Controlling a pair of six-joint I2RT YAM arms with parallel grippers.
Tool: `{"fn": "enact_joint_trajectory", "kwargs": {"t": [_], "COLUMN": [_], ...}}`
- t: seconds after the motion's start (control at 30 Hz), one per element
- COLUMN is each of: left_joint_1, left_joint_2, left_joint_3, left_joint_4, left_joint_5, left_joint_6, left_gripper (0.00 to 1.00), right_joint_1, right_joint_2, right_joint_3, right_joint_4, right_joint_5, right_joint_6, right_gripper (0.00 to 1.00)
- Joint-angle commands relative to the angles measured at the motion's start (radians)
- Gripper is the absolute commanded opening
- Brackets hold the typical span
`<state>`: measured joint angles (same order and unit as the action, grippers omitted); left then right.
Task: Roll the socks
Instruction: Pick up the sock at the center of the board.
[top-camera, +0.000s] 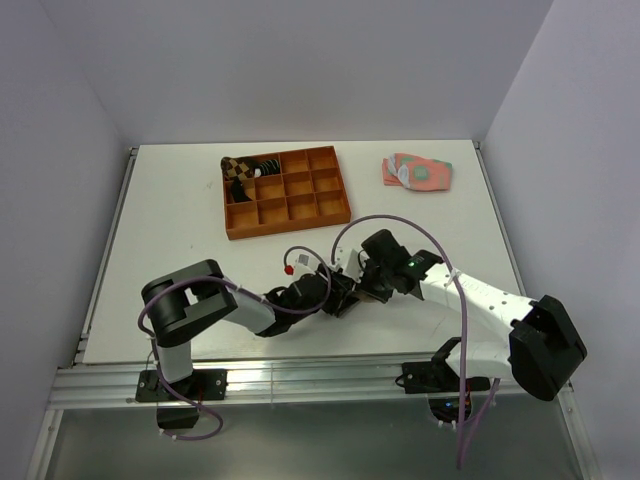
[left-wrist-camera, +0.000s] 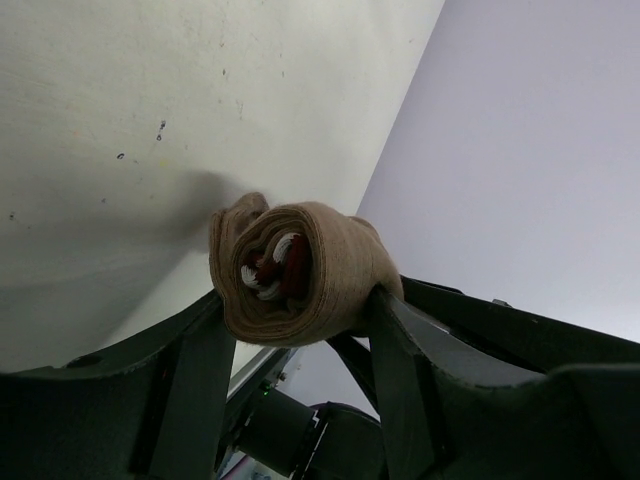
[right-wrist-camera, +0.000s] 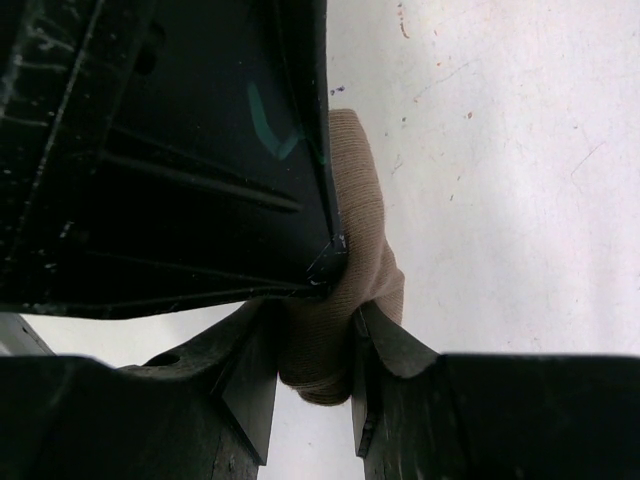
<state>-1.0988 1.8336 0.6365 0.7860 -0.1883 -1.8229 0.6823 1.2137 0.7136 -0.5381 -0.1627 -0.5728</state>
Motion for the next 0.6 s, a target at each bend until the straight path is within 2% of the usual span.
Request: {"fn": "enact_joint_trajectory", "kwargs": {"t": [0.0,0.33,0.57], "left_joint_1": [0.025,0.024,0.022], "left_joint_2": [0.032,0.024,0.015], "left_joint_3": [0.060,0.101,0.095], "left_joint_4": [-0.021,-0.123,-0.125], "left_joint_5": [-0.074,-0.102,-0.134], "left_joint_6": [-0.019,-0.013,-0.030], "left_gripper": [0.58,0.60,0.63], "right_joint_1": [0.048,0.063,0.071], "right_joint_2": [-0.048,-0.074,-0.094], "right_joint_3": [0.070,0.064,0.053], "right_joint_4": [0.024,0.015,0.030], "right_joint_5": [-0.259,-0.290,-0.281], "right_joint_6": [-0.012,-0.022,-0.027], "right_gripper": [0.00,0.00,0.00]}}
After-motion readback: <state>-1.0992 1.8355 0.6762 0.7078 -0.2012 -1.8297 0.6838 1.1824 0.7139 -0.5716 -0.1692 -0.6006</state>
